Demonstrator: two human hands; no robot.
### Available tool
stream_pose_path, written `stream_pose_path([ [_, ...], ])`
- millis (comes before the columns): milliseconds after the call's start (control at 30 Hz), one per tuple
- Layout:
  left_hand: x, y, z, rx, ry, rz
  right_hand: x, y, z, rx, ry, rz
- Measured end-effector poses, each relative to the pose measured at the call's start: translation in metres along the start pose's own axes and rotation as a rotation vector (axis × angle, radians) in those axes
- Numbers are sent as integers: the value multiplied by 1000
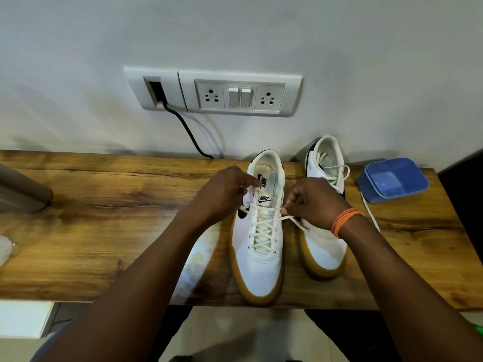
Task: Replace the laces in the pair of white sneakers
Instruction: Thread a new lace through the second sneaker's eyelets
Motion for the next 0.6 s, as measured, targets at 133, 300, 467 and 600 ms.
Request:
stream_pose_path([
  [133, 9, 10, -7, -41, 298, -111, -14, 16, 3, -36, -37, 20],
  [300, 14, -2, -28, 298, 645, -440, -5, 8, -2, 67, -35, 116],
  [467, 14, -7, -21, 243, 585, -580, 1, -1, -3, 98, -13, 115],
  [600, 17, -9, -20, 132, 587, -599, 2, -3, -4, 101, -1, 104],
])
Point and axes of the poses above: each hand's wrist, its own z-axis towards the middle knuckle, its own y-axis out of the back of the hand, x = y × z, the point moved 5 cm from there along z, towards the middle knuckle, and after that the axes turned 15 degrees about -y, right-handed, at the moved point
